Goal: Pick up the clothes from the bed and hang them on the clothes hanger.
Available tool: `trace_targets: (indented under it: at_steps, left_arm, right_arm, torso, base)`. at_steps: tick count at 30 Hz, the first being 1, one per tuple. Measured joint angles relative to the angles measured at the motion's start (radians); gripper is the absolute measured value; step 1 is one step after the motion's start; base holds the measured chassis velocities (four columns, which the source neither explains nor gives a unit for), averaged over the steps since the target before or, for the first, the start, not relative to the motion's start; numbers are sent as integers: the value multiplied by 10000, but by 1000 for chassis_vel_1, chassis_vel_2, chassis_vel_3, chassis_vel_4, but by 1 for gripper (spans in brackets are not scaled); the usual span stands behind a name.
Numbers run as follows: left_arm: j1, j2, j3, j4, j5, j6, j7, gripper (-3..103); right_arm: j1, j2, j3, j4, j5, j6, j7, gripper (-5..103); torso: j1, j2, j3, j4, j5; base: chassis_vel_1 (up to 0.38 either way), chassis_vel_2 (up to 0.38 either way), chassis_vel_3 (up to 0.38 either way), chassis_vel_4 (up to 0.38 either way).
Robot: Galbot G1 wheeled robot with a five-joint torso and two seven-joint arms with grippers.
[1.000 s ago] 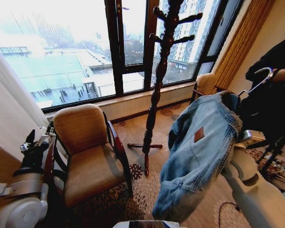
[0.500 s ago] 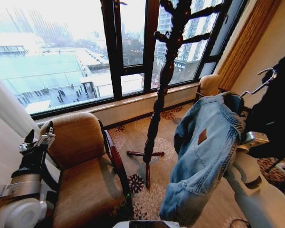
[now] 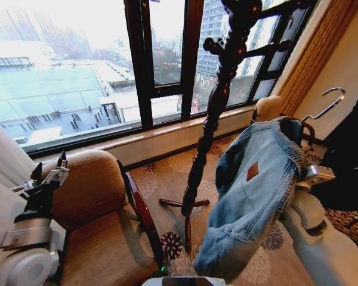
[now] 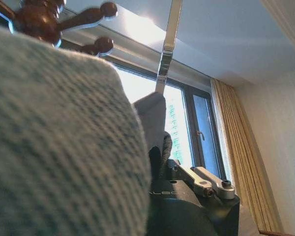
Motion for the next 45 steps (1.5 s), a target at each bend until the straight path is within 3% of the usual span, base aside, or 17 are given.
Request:
trace_targets:
  at_steps: [45]
  left_arm:
    - [-42, 202, 0, 157, -46, -97, 91, 100]
  right_arm:
    - [-24, 121, -193, -3, -275, -39, -28, 20]
  torso:
    - [-9, 3, -2, 0, 1]
  base:
    - [9, -8, -9, 10]
